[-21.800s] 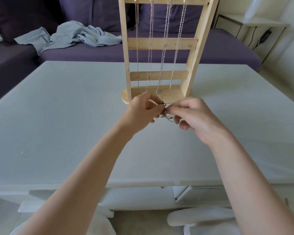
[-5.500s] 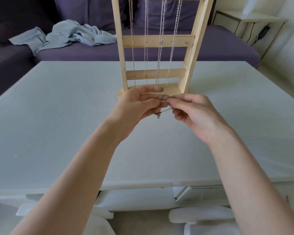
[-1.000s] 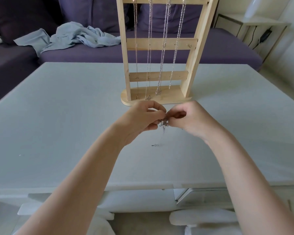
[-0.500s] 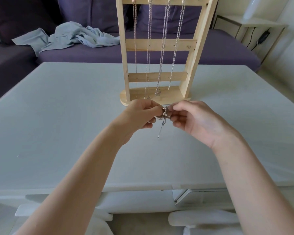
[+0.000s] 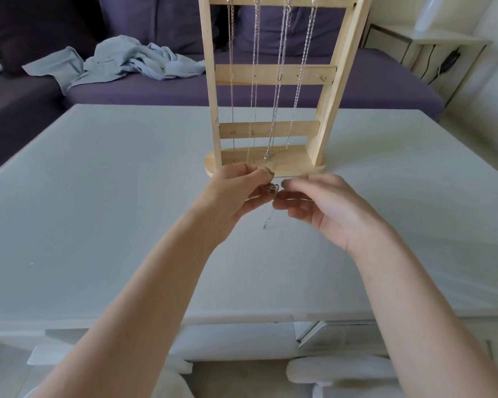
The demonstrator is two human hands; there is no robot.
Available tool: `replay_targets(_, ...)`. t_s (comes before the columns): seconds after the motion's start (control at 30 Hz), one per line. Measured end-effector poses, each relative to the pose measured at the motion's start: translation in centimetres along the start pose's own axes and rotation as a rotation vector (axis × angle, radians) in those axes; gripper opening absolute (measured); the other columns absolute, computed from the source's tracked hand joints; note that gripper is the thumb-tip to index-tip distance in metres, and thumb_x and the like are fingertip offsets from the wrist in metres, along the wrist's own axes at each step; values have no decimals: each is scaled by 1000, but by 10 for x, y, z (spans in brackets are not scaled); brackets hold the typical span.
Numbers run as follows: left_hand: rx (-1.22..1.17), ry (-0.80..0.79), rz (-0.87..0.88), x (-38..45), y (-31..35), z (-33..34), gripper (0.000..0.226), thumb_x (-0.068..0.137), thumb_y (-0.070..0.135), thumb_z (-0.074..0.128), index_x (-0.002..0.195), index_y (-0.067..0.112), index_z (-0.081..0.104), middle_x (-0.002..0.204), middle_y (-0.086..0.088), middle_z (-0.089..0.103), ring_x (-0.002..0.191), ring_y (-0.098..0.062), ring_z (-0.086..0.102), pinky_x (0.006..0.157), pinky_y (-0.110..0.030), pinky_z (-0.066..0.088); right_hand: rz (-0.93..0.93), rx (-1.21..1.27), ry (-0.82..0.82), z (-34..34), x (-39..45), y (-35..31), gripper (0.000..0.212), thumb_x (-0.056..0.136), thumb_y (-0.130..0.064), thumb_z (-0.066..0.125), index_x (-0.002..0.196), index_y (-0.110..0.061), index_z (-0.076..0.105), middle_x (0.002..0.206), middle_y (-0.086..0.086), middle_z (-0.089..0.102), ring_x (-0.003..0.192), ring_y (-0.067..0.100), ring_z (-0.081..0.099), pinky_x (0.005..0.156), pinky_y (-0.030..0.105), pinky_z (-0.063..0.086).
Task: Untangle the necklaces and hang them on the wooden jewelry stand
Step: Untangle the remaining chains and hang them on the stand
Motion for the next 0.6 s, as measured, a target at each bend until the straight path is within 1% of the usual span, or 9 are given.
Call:
replay_targets(0.1,93,26,42,0,3,-1,12,90,3,57,79,8,57,74,-4,57,62,-8,60,67,-16,54,-19,-14,-72,7,-1,-1,10,89,-8,59,81,-6,65,70,5,70,61,12,67,48,16,46)
replay_targets(0.2,101,73,67,0,6,-6,10,90,2,57,81,7,57,75,-5,57,61,-10,59,66,-18,56,-52,-54,-97,9,-1,-3,7,86,-5,63,80,-5,67,68,3,69,62,11,66,52,15,48)
replay_targets(0.3,140,89,87,-1,8,-7,9,90,4,58,82,8,57,77,-5,60,63,-11,62,68,-20,57,-71,-132,-62,7,0,-2,6,82,-1,67,78,-7,66,64,2,66,58,11,62,55,16,50)
replay_targets(0.4,197,87,89,-1,9,-6,10,89,4,58,81,10,58,78,-4,61,65,-11,60,73,-22,57,-73,-212,-11,1,2,-1,9,83,-3,66,76,-8,65,62,0,63,56,10,59,53,16,48)
replay_targets(0.47,234,99,104,0,12,-8,11,89,5,60,80,11,59,75,-1,59,67,-10,58,73,-20,55,-76,-236,5,-2,3,-2,8,83,-4,66,77,-9,66,67,-1,64,60,11,60,54,16,48)
replay_targets(0.53,243,92,113,0,13,-9,10,88,6,61,80,12,60,74,-1,58,67,-9,58,71,-18,55,-100,-262,-17,2,3,-3,5,81,-10,70,84,-10,67,77,1,67,66,10,62,58,17,48)
replay_targets(0.6,205,58,103,-2,12,-5,11,89,5,60,79,11,59,72,-1,59,63,-9,60,70,-18,56,-133,-321,-61,10,2,-4,13,80,-16,73,90,-10,68,81,2,69,68,8,62,59,17,48)
Point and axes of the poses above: each hand's wrist, its own x-axis towards the middle knuckle, its own z-axis out of the palm, y = z × x, the point moved 10 cm from there along x, towards the middle knuckle
